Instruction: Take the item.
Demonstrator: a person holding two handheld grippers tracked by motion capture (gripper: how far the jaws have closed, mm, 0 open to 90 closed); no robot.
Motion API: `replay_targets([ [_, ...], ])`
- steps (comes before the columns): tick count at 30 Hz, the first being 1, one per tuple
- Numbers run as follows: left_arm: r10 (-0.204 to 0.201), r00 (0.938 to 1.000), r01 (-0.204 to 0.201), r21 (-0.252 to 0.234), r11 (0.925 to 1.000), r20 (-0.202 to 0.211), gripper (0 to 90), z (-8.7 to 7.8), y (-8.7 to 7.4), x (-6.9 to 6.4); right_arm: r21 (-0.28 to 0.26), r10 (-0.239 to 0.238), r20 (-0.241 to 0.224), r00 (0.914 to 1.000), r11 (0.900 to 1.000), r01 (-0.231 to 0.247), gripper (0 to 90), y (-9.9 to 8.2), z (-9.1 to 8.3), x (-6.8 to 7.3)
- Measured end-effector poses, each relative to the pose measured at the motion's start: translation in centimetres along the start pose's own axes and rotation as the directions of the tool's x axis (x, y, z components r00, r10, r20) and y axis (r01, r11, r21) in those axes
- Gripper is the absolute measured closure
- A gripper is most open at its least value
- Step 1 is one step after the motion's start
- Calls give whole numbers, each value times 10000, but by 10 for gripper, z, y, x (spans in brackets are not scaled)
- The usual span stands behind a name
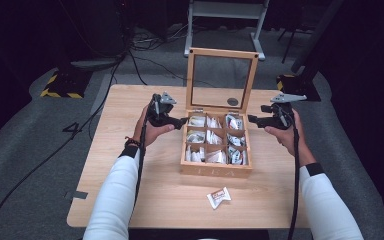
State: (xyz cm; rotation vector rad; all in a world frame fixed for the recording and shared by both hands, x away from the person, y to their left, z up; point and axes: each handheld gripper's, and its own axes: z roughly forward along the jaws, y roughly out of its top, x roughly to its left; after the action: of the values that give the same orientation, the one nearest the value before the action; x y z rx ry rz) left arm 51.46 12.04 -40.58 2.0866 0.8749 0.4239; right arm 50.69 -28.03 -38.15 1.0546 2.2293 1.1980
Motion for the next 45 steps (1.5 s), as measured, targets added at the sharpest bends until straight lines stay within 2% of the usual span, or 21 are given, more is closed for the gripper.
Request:
replay_targets([
  [8,-193,9994,200,237,9995,-284,184,15,12,5,149,82,-5,10000,9999,-82,281,10,17,-1],
  [12,-245,9976,264,290,9992,-652,190,22,16,7,144,373,-101,9993,9992,-372,286,12,27,-6],
  [14,-440,9959,460,229,9987,-795,216,25,17,8,58,300,-191,9994,9995,-299,296,13,31,-8],
  [20,-757,9903,820,506,9953,-1164,211,37,25,16,228,602,261,9978,9979,-608,285,18,43,-19],
  [26,-827,9867,948,823,9921,-1397,210,51,33,21,133,1059,281,9940,9942,-1063,288,22,50,-27],
  [30,-946,9859,1072,864,9905,-1383,218,58,36,23,-19,1294,188,9914,9916,-1294,293,24,54,-30],
  [31,-1058,9852,1184,892,9889,-1351,217,60,37,23,53,1325,252,9909,9912,-1326,293,25,56,-30],
  [38,-1043,9837,1179,874,9892,-1462,221,71,45,19,416,1536,296,9877,9871,-1548,300,22,70,-33],
  [43,-1440,9805,1532,615,9863,-1335,226,78,48,19,540,1790,309,9834,9821,-1805,307,20,77,-34],
  [45,-1526,9792,1624,658,9845,-1335,245,81,46,21,592,1817,406,9825,9812,-1839,311,21,80,-33],
])
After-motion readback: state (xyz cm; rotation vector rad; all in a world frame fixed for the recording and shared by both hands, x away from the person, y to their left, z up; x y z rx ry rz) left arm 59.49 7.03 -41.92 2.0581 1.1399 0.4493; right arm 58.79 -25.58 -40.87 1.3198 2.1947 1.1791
